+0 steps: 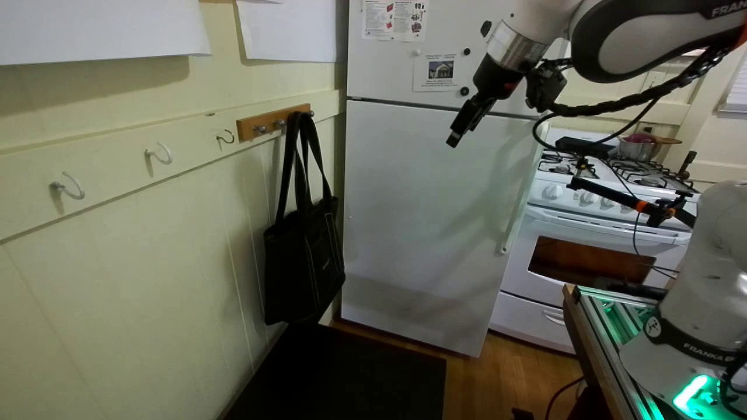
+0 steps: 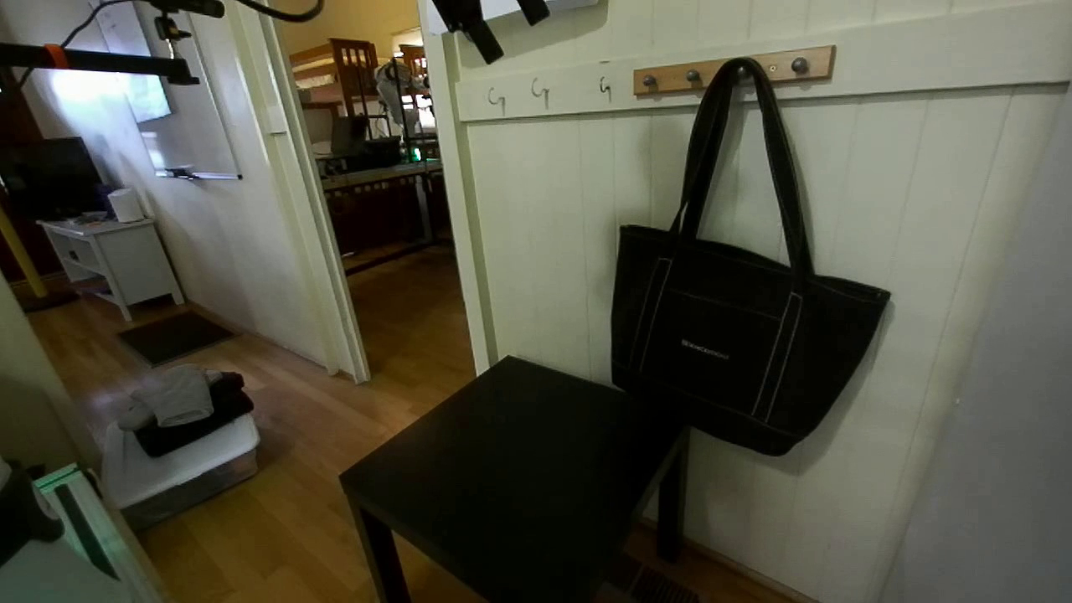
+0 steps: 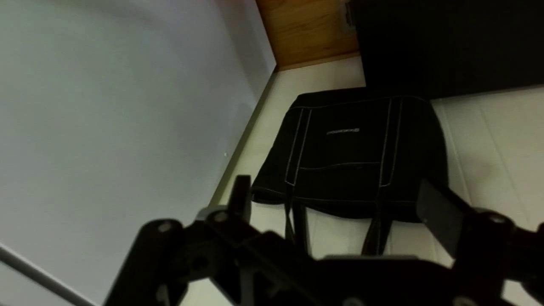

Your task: Hang the black bag on the far right.

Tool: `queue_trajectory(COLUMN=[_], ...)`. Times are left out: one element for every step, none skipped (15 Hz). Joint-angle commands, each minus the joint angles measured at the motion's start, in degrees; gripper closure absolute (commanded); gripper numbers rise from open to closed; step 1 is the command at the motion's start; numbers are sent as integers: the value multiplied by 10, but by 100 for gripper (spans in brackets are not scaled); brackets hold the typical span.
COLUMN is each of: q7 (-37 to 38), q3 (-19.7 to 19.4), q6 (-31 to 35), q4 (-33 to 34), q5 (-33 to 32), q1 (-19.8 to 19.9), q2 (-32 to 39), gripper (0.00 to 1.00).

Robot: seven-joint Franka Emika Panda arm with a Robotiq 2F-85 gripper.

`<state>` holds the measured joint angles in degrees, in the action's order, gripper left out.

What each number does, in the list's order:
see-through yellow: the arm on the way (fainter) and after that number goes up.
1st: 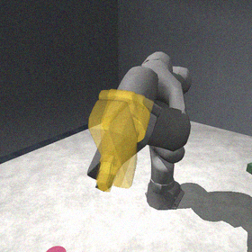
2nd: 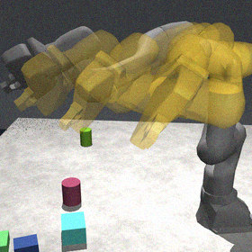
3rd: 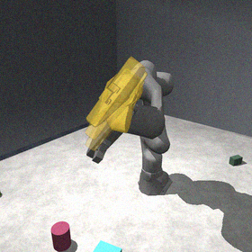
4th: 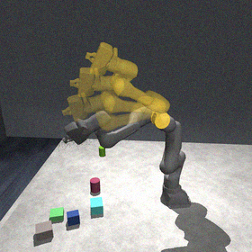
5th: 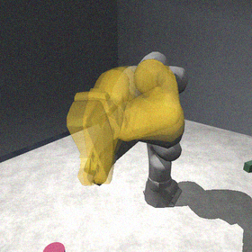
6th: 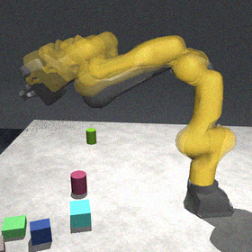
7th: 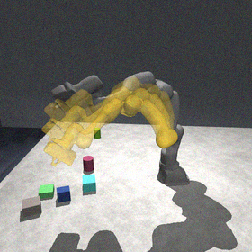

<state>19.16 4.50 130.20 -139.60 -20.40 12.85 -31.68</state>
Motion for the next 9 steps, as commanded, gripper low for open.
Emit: queue_trajectory(q7=[100, 117, 126, 130, 151, 146, 142, 144, 132], q3=[35, 38, 37, 34, 36, 27, 19, 14, 5], q6=[35, 43, 54, 71, 80, 88, 95, 104, 117], q4=[66, 80, 96, 109, 124, 140, 153, 168, 179], q5=[-52, -64, -72, -84, -109, -111, -113, -126, -122], q1=[35, 36, 33, 28, 32, 24, 17, 14, 7], q2=[102, 122, 145, 166, 187, 209, 227, 245, 261], gripper=[0, 0, 0, 0, 0, 0, 0, 0, 0])
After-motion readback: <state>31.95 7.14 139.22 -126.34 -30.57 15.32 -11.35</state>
